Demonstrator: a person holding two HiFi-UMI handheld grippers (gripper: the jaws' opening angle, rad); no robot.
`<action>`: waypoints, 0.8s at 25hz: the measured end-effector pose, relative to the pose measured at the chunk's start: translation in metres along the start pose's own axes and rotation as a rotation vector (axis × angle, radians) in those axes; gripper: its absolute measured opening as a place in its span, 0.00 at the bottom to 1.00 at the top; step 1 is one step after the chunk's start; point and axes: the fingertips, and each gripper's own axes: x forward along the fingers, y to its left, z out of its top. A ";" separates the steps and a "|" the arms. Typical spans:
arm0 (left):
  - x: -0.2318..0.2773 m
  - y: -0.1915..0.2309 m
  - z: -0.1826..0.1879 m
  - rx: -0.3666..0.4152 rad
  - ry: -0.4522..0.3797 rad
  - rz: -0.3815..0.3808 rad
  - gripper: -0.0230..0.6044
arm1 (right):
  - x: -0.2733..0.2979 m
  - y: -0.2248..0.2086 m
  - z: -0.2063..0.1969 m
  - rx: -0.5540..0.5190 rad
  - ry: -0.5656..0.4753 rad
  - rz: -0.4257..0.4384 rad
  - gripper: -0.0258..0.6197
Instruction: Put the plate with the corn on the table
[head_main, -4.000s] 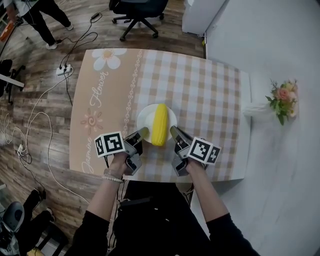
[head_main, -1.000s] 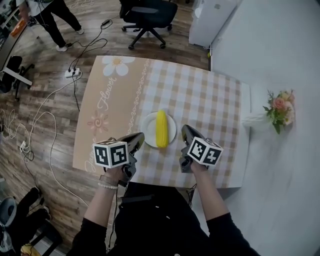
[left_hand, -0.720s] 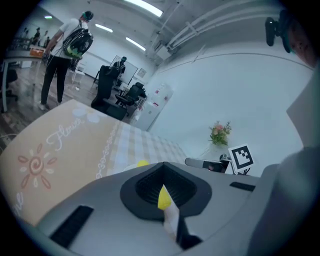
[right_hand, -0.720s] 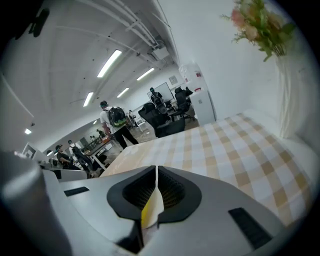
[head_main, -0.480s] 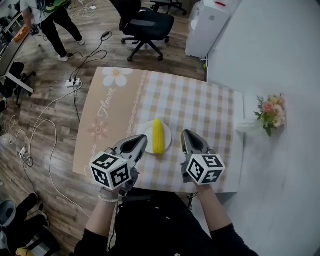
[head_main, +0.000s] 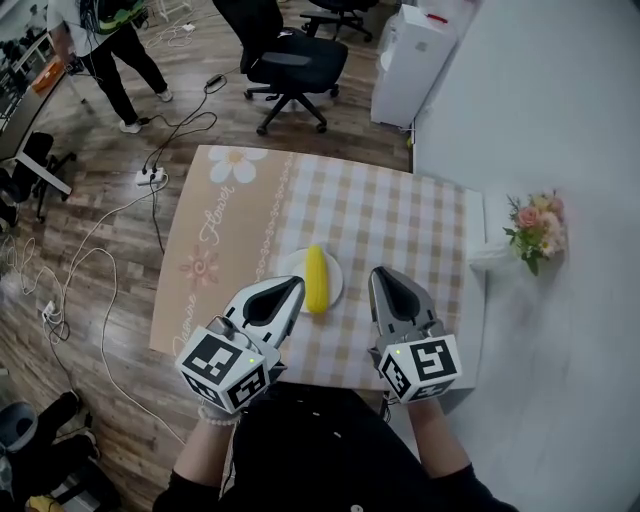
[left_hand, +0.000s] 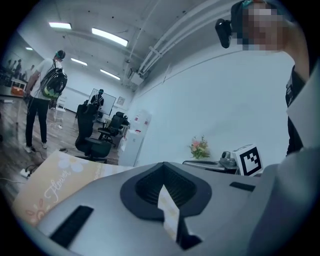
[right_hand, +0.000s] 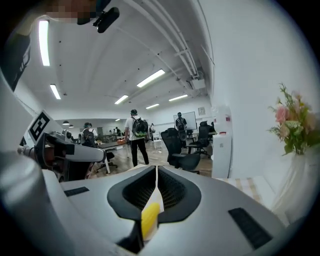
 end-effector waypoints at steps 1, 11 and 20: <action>-0.001 -0.002 0.003 0.028 -0.001 0.005 0.06 | -0.002 0.002 0.005 -0.014 -0.012 0.002 0.11; -0.007 -0.007 0.009 0.188 -0.004 0.032 0.06 | -0.018 0.013 0.030 -0.154 -0.097 0.007 0.11; -0.006 -0.010 0.007 0.202 0.015 0.024 0.06 | -0.021 0.015 0.035 -0.160 -0.109 0.009 0.11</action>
